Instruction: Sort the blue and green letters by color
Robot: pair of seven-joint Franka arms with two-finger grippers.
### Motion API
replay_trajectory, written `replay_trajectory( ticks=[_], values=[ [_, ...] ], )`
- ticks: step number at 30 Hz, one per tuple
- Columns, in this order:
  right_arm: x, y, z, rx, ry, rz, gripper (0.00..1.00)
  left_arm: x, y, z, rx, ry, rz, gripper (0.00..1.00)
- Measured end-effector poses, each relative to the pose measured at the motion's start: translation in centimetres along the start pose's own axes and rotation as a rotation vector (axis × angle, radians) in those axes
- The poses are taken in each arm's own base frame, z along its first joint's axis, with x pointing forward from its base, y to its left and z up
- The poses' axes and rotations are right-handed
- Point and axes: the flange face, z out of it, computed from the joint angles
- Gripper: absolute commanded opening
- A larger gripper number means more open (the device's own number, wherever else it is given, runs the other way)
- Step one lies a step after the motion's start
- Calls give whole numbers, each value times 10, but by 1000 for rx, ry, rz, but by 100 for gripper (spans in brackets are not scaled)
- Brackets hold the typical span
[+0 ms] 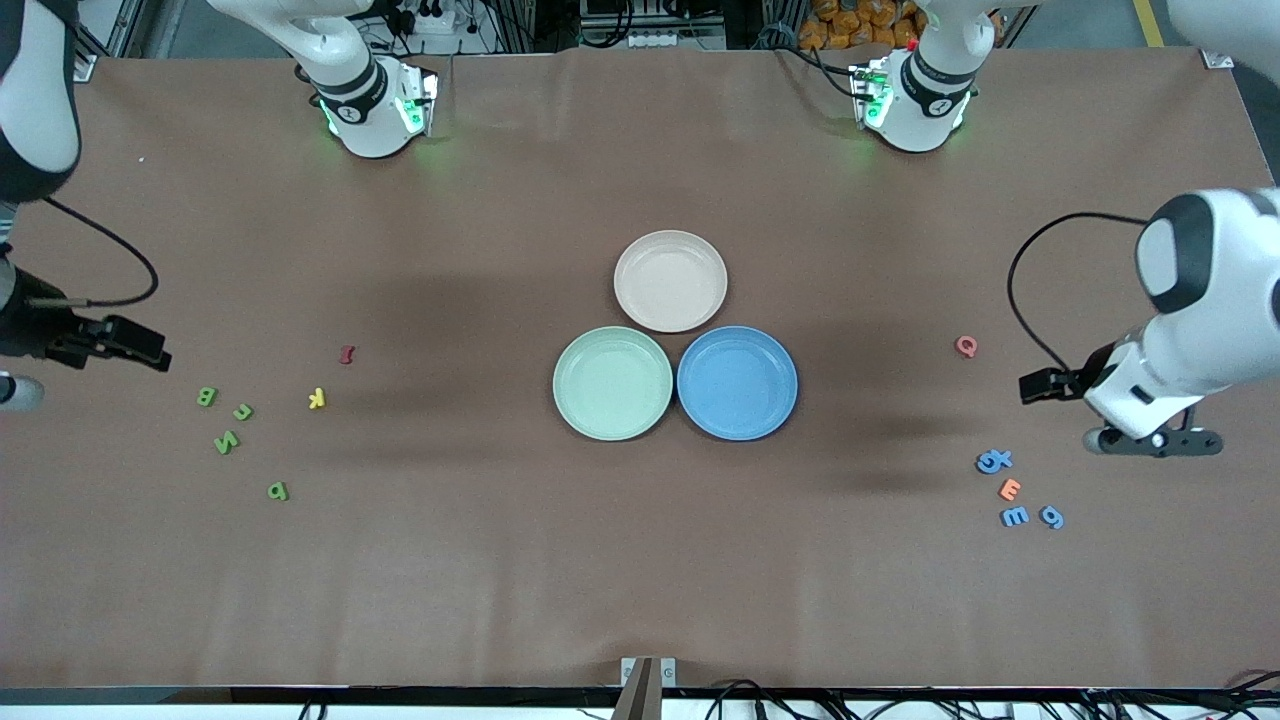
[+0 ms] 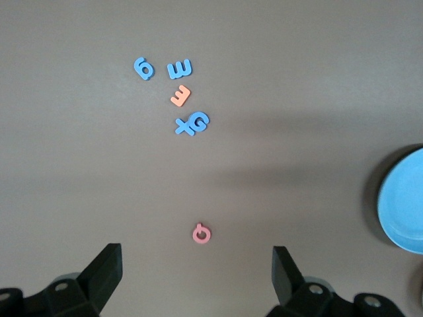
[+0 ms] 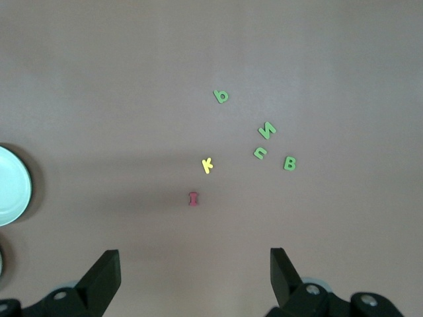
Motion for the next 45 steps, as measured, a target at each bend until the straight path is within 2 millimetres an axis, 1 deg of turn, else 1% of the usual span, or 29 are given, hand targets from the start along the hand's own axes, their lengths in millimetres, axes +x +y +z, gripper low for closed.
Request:
replay_trajectory(
  ticks=[1,5,8,11,17,22,27,32,38,45],
  values=[
    [2,1,3,-1,3,2,100,2,0,5,0,0,1,100],
    [17,9,29,-5,16,14,100,12,2,39,-2,8,11,100],
    [28,14,52,-9,21,22,100,20,2,64,14,17,28,100],
    [37,18,75,-12,25,27,100,25,3,84,31,27,48,100],
    [53,24,123,-19,31,35,100,34,6,115,30,62,62,100],
    [63,28,160,-23,34,38,100,37,8,138,32,75,75,100],
    [71,32,193,-28,54,42,100,39,8,155,42,75,91,100],
    [78,31,224,-32,77,39,100,39,9,168,41,69,97,100],
    [81,24,257,-33,83,28,100,39,10,176,40,60,99,100],
    [82,17,297,-35,92,18,100,39,11,179,39,56,102,100]
  ],
)
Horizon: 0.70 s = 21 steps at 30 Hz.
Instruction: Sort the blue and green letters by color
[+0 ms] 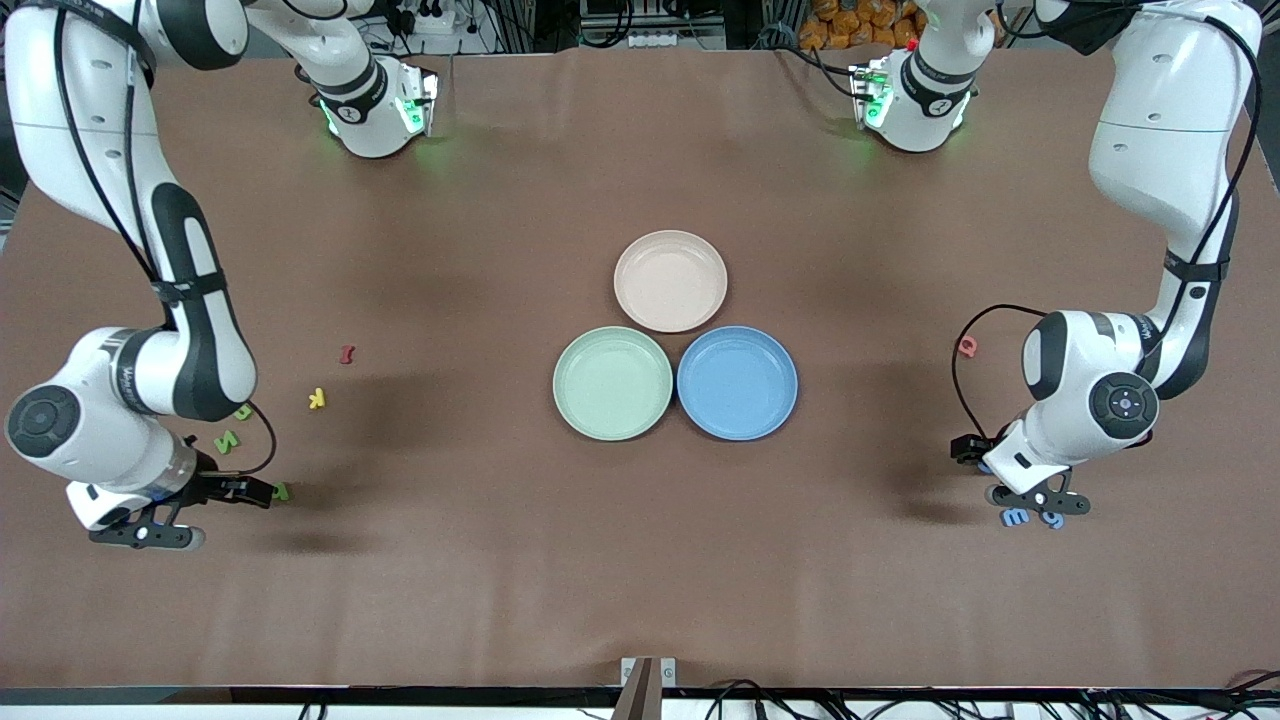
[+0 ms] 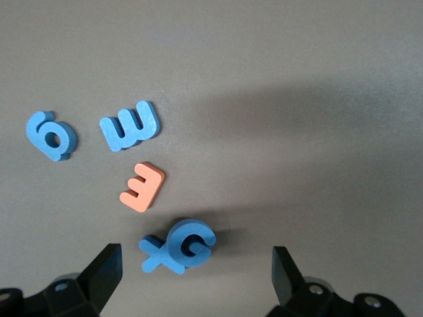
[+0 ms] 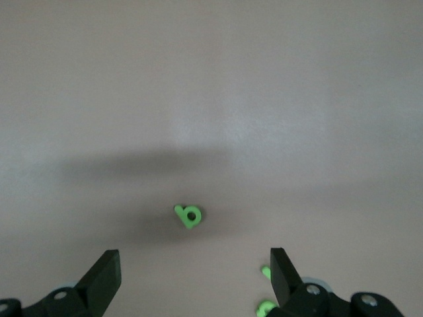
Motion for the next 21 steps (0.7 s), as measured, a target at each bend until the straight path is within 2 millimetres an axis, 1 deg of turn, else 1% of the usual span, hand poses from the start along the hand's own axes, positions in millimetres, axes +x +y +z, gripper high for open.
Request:
replay_trajectory(
  ticks=[5,6,9,12,14,16,18,21],
  values=[
    [-7,-2,28,-2,29,0,100,-1,1,6,-2,-2,1,100],
    [-8,-2,33,-2,34,-1,100,-1,1,8,-3,-2,1,99],
    [-13,-2,46,-3,43,-1,100,-1,1,11,-3,-3,1,88],
    [-16,-2,55,-4,43,-2,100,-1,1,13,-4,-6,1,71],
    [-18,-3,58,-4,41,-3,100,-2,1,14,-4,-7,1,62],
    [-20,-4,60,-3,38,-4,100,-2,1,14,-4,-8,0,56],
    [-21,-6,62,-3,37,-6,100,-2,1,15,-4,-9,0,48],
    [-25,-7,67,-3,35,-7,100,-1,0,14,-3,-7,0,40]
  ],
)
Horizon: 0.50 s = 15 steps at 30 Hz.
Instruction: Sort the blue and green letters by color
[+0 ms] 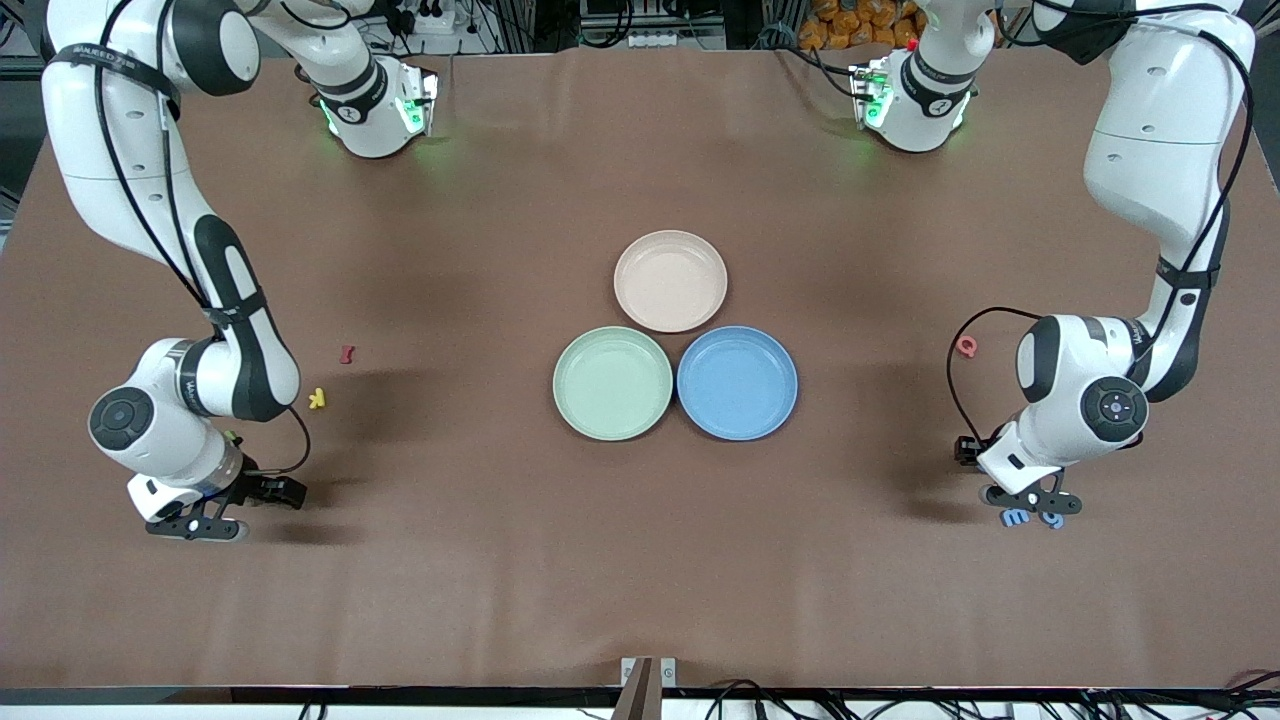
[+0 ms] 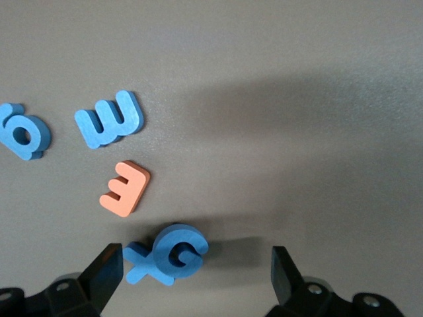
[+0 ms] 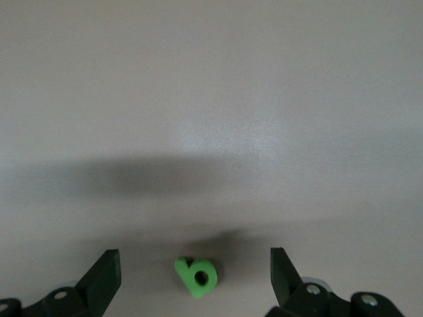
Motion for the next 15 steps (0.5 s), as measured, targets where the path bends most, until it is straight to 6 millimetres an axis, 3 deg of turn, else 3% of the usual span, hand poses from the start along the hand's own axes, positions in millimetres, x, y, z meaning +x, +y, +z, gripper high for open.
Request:
replay_trajectory(
  ticks=[7,15],
  values=[
    [-12,0,12,0,0,0,100,2,-2,-3,3,7,-1,38],
    [-17,0,12,0,11,1,100,3,-2,-4,3,10,-1,38]
  ],
)
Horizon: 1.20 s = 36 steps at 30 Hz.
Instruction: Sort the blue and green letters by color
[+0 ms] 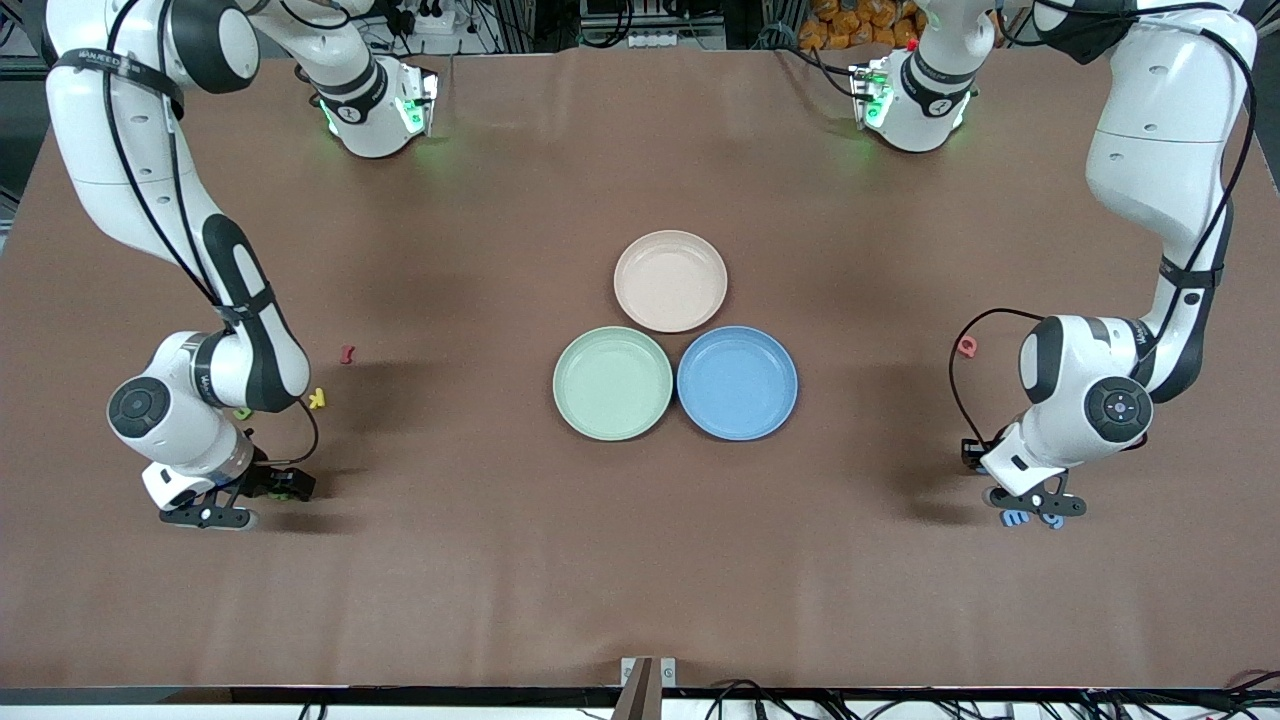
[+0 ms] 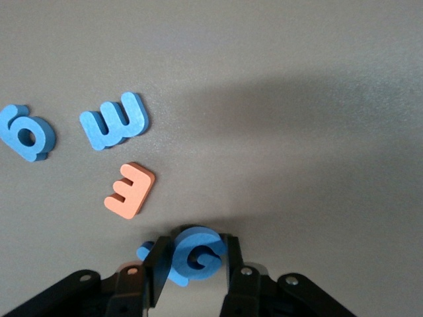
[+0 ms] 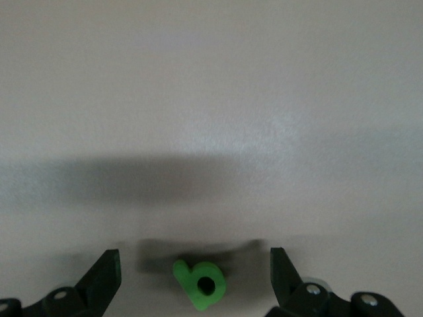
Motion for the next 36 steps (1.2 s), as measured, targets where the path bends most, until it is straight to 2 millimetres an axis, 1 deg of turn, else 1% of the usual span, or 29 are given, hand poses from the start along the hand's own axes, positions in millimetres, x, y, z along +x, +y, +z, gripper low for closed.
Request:
replay_trajectory(
  ticks=[4,9,13,17,21,23,25,29,32,34,36],
  values=[
    [-2,0,0,0,-3,0,100,3,3,-5,0,12,4,38],
    [-4,1,-1,0,-6,2,100,10,8,-23,1,36,-5,38],
    [-7,2,-2,0,-10,4,99,13,23,-40,2,39,-32,38],
    [-7,3,-2,-1,-11,4,83,14,56,-53,-1,29,-76,38],
    [-7,2,-4,1,-9,2,72,13,99,-64,-17,12,-119,38],
    [-6,1,-5,2,-7,1,63,10,120,-70,-28,-7,-136,38],
    [-6,1,-6,2,-6,1,58,7,141,-75,-40,-24,-155,40],
    [-5,1,-7,0,-5,-1,37,2,179,-86,-68,-43,-200,40],
    [-4,3,-9,-5,-1,-6,25,-3,207,-94,-89,-51,-232,40],
    [-4,4,-10,-8,0,-10,13,-6,223,-98,-101,-55,-250,40],
    [-3,4,-13,-10,4,-14,9,-9,239,-101,-112,-59,-264,40]
  ],
)
